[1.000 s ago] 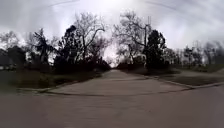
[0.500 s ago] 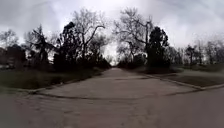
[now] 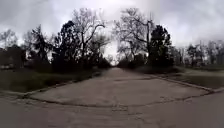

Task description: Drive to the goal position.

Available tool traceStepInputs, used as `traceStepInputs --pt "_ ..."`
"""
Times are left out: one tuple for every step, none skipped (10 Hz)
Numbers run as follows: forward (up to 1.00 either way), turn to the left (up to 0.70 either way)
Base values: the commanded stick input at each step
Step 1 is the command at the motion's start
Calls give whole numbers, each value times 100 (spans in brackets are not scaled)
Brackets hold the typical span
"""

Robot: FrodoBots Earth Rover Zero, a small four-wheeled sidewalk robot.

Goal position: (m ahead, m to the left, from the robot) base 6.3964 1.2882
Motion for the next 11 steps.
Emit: traceStepInputs --pt "70 0" --pt "70 0" --pt "70 0" --pt "70 0" --pt "70 0" --pt "70 0" --pt "70 0" --pt "70 0" --pt "70 0" --pt "70 0" --pt "70 0"
